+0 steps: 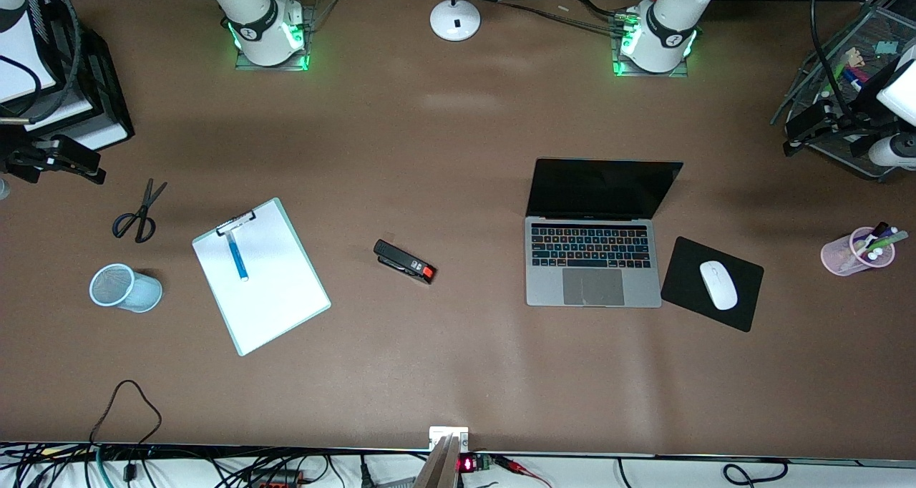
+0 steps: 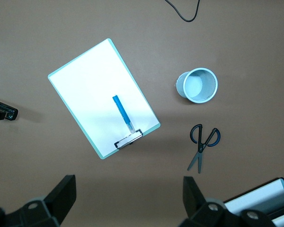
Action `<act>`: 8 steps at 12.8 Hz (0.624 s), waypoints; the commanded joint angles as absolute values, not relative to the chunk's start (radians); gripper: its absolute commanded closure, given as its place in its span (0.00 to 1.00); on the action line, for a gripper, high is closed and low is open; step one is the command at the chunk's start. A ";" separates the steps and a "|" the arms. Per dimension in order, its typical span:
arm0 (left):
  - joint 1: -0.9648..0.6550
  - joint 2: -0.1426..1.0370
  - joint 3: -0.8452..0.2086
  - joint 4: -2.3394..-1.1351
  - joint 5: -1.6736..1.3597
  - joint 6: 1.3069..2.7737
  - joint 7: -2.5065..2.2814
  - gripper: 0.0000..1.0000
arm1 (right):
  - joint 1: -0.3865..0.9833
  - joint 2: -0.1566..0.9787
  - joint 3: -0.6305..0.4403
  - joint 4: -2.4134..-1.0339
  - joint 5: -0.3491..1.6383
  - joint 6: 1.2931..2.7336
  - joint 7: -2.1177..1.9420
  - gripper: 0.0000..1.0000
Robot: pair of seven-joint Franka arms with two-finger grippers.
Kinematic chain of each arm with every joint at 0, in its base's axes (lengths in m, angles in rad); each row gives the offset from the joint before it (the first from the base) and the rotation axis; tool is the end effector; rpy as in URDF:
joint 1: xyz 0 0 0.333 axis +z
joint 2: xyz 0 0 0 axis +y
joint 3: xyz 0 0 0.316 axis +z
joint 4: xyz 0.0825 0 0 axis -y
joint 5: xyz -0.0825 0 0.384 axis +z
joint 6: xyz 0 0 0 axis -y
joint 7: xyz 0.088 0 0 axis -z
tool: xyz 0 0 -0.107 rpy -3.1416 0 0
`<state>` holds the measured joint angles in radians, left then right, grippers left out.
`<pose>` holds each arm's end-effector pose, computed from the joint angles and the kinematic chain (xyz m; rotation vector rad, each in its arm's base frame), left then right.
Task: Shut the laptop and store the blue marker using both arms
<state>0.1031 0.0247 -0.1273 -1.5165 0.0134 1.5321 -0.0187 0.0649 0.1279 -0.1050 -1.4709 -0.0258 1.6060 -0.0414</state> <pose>0.5585 -0.0111 0.6330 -3.1311 0.0079 0.0136 0.5965 -0.0225 0.6017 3.1021 0.0047 0.0098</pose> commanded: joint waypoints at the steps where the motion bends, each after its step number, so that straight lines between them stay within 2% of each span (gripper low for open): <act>1: 0.110 0.011 -0.127 -1.529 -0.017 1.529 -0.023 0.00 | 0.063 0.098 -0.100 -1.470 -0.011 1.563 -0.031 0.00; 5: 0.109 0.009 -0.127 -1.545 -0.017 1.529 -0.023 0.00 | 0.061 0.120 -0.098 -1.466 -0.023 1.575 -0.031 0.00; 8: 0.098 -0.001 -0.130 -1.569 -0.017 1.506 -0.023 0.00 | 0.055 0.187 -0.100 -1.468 -0.006 1.655 -0.032 0.00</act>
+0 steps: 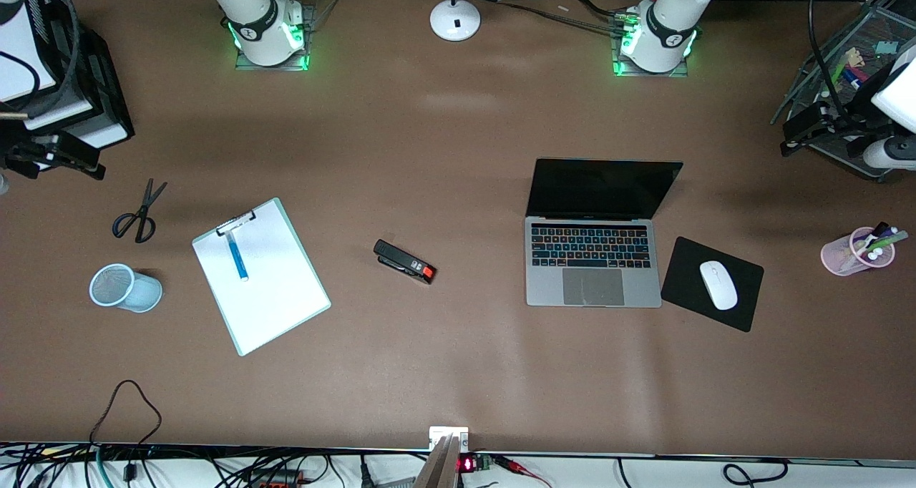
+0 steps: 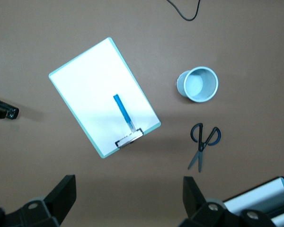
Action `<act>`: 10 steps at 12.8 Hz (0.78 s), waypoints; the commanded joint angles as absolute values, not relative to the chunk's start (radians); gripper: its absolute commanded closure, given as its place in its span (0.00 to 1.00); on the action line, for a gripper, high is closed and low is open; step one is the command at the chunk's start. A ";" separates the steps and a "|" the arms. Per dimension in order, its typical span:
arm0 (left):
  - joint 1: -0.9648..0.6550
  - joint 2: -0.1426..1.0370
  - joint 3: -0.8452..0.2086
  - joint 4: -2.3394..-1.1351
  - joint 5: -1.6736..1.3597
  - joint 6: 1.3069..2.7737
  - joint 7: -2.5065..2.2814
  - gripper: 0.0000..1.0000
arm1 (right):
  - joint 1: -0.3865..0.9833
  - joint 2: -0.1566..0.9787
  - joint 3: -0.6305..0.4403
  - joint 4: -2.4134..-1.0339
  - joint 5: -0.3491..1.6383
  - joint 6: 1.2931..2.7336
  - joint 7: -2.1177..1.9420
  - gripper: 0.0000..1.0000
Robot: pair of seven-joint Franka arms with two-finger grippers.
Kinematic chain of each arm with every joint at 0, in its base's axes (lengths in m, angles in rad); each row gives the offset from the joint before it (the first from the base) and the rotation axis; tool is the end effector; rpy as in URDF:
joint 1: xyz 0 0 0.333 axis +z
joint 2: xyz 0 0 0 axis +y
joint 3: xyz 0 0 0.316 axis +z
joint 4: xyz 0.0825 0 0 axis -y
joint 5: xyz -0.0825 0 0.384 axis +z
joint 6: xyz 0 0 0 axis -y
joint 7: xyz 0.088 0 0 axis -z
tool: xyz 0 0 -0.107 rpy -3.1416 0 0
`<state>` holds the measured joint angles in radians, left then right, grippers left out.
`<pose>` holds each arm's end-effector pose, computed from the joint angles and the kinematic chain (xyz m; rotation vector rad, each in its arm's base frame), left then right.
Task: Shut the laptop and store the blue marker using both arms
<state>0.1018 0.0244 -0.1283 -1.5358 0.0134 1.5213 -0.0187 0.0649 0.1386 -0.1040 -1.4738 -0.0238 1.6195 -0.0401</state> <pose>0.5569 -0.0123 0.6232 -3.1299 0.0116 0.0602 0.6006 -0.0216 0.5951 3.1032 0.0048 0.0098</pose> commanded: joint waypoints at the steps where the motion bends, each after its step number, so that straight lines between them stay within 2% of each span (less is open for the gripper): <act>1: 0.100 -0.012 -0.161 -1.591 -0.018 1.497 -0.025 0.00 | 0.057 0.201 -0.100 -1.468 -0.005 1.660 -0.040 0.00; 3: 0.101 -0.037 -0.187 -1.652 -0.021 1.500 -0.038 0.00 | 0.063 0.271 -0.100 -1.462 -0.009 1.678 -0.041 0.00; 6: 0.100 -0.049 -0.244 -1.703 -0.025 1.500 -0.093 0.00 | 0.058 0.336 -0.098 -1.465 -0.003 1.768 -0.041 0.00; 10: 0.101 -0.064 -0.305 -1.795 -0.025 1.502 -0.161 0.00 | 0.078 0.481 -0.078 -1.465 -0.003 1.884 -0.095 0.00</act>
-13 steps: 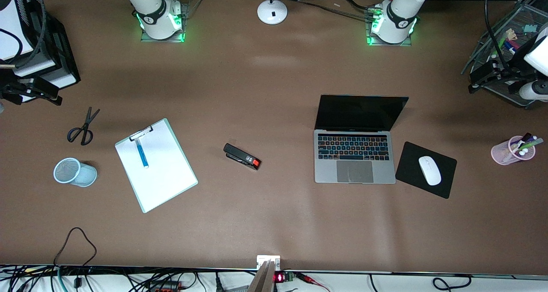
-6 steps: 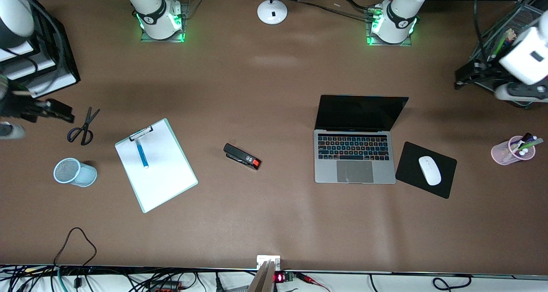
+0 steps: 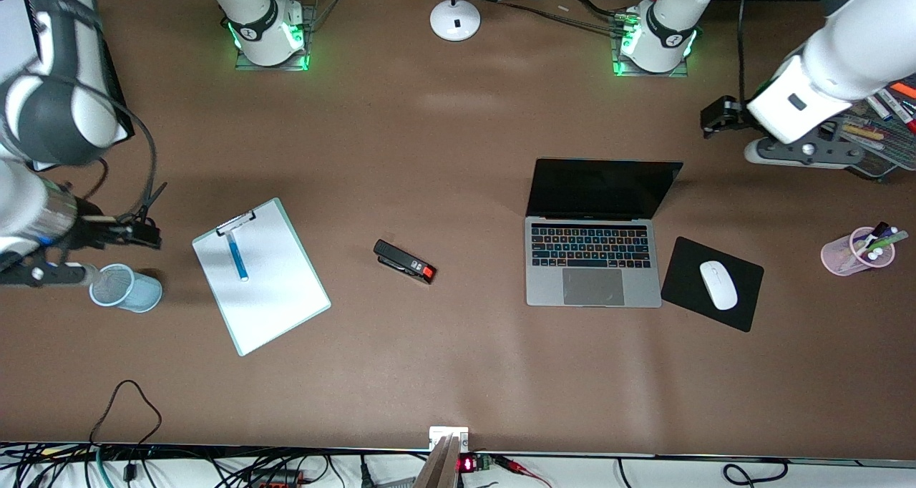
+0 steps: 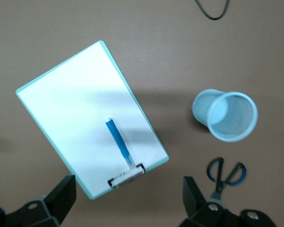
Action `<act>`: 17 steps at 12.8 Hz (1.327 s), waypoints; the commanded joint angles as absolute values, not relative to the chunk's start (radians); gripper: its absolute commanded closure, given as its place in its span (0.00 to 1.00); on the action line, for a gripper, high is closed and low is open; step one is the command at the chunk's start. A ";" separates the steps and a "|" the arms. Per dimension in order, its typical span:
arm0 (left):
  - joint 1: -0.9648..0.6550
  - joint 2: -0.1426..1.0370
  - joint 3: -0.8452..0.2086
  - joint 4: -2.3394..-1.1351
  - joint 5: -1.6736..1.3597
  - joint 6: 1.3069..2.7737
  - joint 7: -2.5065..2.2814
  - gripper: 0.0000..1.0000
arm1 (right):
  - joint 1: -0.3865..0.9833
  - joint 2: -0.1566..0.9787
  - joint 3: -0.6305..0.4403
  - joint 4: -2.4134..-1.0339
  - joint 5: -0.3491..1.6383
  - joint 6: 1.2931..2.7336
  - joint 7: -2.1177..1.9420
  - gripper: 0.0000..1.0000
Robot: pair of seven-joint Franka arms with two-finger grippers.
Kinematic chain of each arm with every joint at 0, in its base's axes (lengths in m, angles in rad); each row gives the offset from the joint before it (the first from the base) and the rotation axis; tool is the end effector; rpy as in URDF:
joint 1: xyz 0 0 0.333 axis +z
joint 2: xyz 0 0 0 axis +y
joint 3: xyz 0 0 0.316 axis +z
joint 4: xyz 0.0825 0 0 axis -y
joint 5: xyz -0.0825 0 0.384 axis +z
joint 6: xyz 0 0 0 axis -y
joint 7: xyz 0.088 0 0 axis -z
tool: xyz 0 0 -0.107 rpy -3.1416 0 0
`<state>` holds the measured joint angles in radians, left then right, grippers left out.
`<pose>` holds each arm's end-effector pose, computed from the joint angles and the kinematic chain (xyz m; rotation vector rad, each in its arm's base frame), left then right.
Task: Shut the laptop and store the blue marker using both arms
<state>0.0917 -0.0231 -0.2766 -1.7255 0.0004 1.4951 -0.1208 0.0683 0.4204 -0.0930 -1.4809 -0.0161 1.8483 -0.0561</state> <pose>0.5217 -0.0989 0.5589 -3.0856 0.0978 0.3172 0.6763 -0.0088 0.4308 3.0884 0.0669 -0.0825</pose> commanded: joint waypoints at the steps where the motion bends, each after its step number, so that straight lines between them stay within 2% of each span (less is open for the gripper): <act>1: 0.100 -0.081 -0.323 -1.822 -0.025 1.503 -0.205 0.00 | 0.083 0.511 -0.072 -1.465 -0.003 1.905 -0.121 0.00; 6: 0.101 -0.100 -0.383 -1.931 -0.054 1.506 -0.303 0.00 | 0.092 0.626 -0.044 -1.468 -0.003 2.017 -0.222 0.00; 9: 0.104 -0.100 -0.431 -1.989 -0.060 1.557 -0.348 0.00 | 0.107 0.678 -0.040 -1.468 -0.006 2.037 -0.270 0.00; 12: 0.101 -0.100 -0.466 -2.080 -0.060 1.656 -0.399 0.00 | 0.100 0.712 -0.040 -1.480 -0.003 2.063 -0.328 0.00; 15: 0.098 -0.091 -0.498 -2.152 -0.061 1.748 -0.465 0.00 | 0.089 0.716 -0.040 -1.552 -0.003 2.182 -0.342 0.00; 17: 0.097 -0.084 -0.523 -2.190 -0.061 1.802 -0.504 0.00 | 0.091 0.718 -0.038 -1.554 -0.002 2.189 -0.338 0.00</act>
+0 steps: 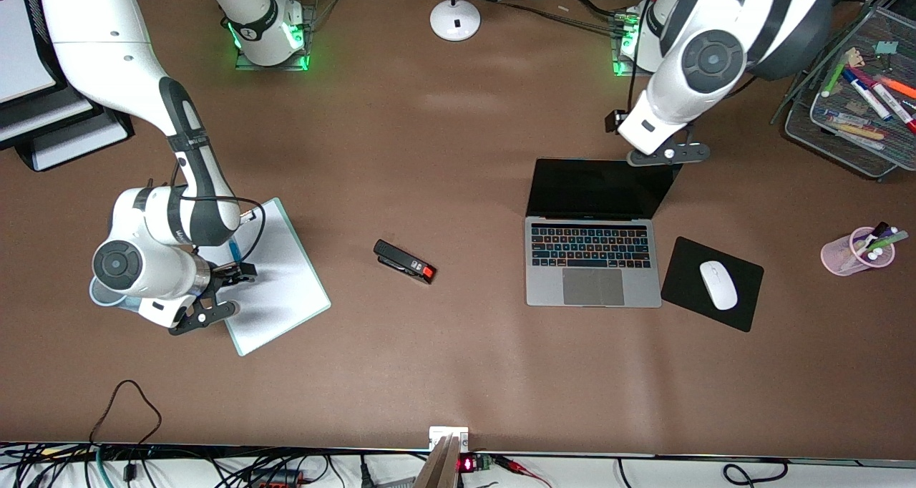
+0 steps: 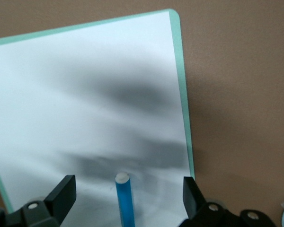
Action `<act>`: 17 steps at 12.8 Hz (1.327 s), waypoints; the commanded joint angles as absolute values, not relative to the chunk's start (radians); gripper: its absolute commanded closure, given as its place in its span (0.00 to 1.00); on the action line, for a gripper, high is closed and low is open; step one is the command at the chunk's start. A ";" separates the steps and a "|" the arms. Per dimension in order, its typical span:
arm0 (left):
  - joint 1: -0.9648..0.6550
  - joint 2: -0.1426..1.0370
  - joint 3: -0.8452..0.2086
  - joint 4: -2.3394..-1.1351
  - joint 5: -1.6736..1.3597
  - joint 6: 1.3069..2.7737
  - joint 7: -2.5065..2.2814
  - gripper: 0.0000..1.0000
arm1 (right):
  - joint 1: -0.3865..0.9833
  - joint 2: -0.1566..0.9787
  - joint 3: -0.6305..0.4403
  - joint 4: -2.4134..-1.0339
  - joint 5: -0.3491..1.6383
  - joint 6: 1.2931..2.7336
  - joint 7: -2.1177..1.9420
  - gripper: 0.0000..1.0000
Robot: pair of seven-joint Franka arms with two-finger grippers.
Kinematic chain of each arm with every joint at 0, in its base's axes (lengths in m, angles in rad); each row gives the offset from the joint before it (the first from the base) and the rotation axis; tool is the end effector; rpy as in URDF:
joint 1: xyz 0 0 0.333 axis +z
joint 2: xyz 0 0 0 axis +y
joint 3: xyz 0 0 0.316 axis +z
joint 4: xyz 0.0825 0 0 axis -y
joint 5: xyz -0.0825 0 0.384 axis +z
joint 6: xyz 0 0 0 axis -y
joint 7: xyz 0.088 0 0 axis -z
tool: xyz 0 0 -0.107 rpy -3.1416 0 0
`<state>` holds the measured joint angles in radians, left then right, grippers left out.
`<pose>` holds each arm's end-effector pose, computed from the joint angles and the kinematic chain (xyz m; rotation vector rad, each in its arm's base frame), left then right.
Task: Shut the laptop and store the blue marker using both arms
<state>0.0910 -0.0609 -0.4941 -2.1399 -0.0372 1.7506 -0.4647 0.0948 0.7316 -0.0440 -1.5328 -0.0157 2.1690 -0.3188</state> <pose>0.4470 -0.1961 0.4054 -2.9693 -0.1190 0.4607 0.6969 0.0393 0.2165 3.0498 0.6006 -0.1550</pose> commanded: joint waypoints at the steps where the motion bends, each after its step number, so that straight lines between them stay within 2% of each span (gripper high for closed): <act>1: 0.097 -0.084 -0.535 -2.212 -0.061 1.828 -0.514 0.00 | 0.091 0.718 -0.040 -1.554 0.014 2.191 -0.330 0.04; 2: 0.098 -0.077 -0.540 -2.223 -0.061 1.847 -0.515 0.00 | 0.089 0.721 -0.040 -1.554 0.027 2.186 -0.328 0.15; 7: 0.097 -0.042 -0.541 -2.237 -0.061 1.916 -0.517 0.00 | 0.089 0.732 -0.040 -1.569 0.023 2.186 -0.376 0.19; 13: 0.097 0.018 -0.543 -2.235 -0.060 2.014 -0.517 0.00 | 0.077 0.738 -0.040 -1.569 0.026 2.187 -0.453 0.38; 17: 0.097 0.038 -0.543 -2.229 -0.058 2.080 -0.508 0.00 | 0.077 0.747 -0.040 -1.569 0.026 2.186 -0.451 0.40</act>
